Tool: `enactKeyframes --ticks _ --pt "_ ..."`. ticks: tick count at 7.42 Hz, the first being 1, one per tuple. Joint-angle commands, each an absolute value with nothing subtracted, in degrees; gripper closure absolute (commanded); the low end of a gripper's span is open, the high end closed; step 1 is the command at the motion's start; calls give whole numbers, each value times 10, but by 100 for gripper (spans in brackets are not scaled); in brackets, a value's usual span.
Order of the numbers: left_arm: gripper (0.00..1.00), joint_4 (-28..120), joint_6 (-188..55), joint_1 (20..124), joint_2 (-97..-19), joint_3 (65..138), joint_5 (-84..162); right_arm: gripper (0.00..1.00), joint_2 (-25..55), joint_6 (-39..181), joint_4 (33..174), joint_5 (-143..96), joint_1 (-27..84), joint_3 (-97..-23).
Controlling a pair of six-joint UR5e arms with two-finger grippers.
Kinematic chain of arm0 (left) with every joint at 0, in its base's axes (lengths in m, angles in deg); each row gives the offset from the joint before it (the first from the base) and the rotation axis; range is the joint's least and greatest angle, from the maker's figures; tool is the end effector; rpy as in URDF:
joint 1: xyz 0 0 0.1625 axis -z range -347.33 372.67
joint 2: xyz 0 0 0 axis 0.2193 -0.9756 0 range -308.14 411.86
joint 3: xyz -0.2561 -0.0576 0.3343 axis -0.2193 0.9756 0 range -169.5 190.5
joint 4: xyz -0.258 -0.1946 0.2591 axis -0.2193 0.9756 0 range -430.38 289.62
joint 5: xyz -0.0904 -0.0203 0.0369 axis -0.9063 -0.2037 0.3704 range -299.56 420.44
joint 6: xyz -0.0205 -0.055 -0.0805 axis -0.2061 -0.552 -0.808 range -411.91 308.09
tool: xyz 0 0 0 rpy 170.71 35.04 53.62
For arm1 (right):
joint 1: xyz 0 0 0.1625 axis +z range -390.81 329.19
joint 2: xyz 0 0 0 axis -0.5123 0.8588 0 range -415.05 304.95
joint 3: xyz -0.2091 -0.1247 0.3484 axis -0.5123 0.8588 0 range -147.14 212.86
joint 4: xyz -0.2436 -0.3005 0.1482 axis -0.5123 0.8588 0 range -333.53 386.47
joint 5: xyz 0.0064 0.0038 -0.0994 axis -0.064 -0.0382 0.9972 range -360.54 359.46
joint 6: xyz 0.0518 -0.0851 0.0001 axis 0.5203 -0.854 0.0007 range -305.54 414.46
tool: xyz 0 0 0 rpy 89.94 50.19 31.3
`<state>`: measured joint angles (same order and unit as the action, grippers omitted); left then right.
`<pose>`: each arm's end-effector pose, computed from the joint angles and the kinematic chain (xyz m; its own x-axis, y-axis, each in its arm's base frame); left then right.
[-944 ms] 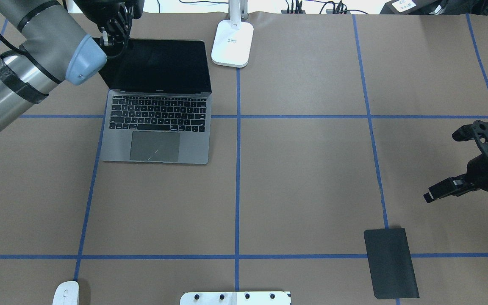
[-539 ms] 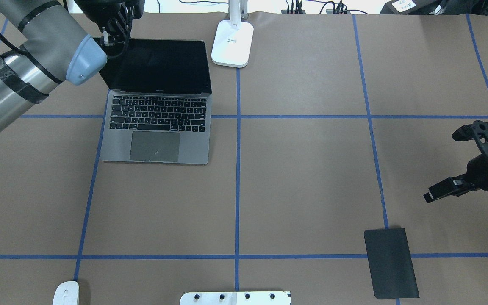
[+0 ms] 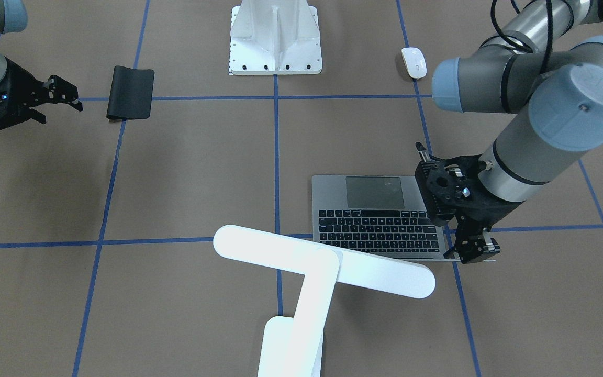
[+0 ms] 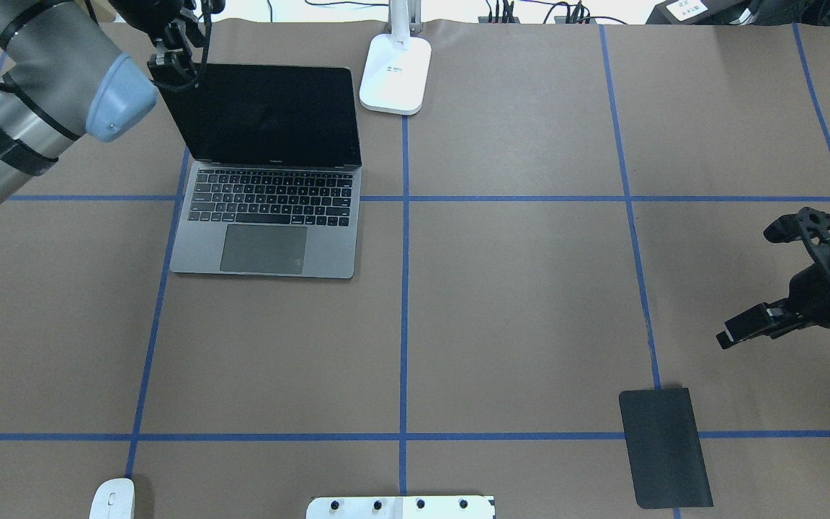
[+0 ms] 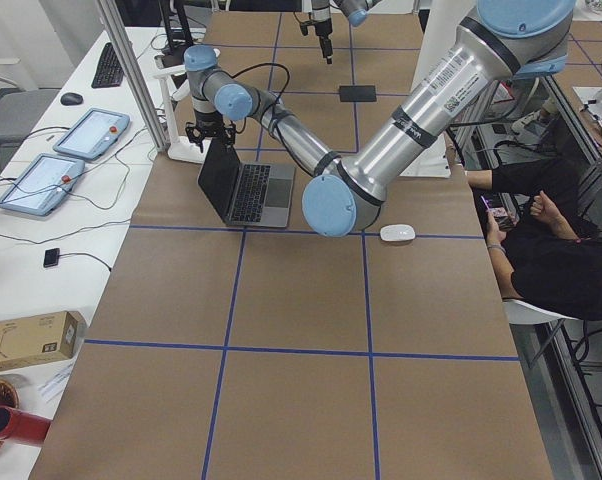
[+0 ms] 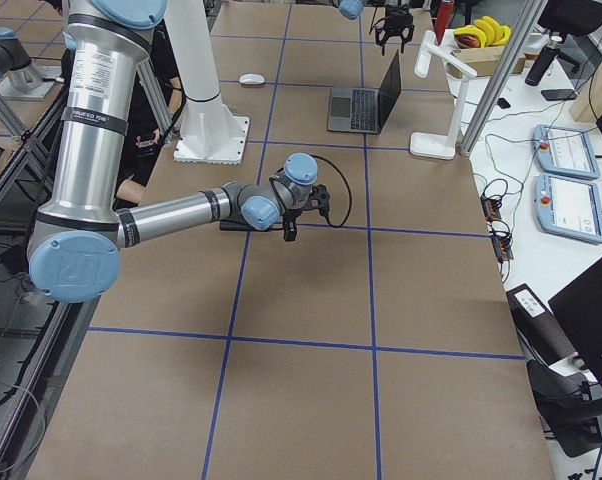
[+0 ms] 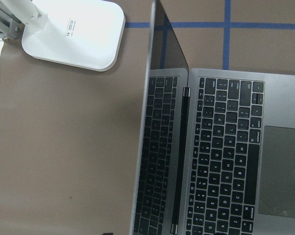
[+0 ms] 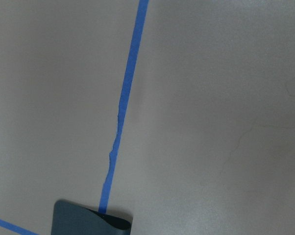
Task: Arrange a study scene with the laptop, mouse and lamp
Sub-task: 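Push the laptop lid upright with the left gripper, then release the laptop and raise the left gripper while the right lowers to the pad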
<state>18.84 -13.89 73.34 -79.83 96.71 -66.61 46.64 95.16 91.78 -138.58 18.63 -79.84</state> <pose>0.2886 -0.6634 0.2423 0.1672 0.9859 -0.0068 -0.6266 0.1116 0.7713 -0.2272 -0.3565 0.4998 0.5155 -0.1772 0.8384 0.2530 0.9662 0.0486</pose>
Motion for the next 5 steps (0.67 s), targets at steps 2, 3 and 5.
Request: enactKeyframes --ticks 2,3,5 --pt "1 194 -330 736 -641 1096 -667 3 445 1013 916 -1421 132 -797" --pt "1 192 -429 736 -572 1183 -667 3 424 1085 915 -1413 92 -807" --pt "0 190 -501 736 -480 1276 -667 3 411 1132 915 -1370 35 -819"
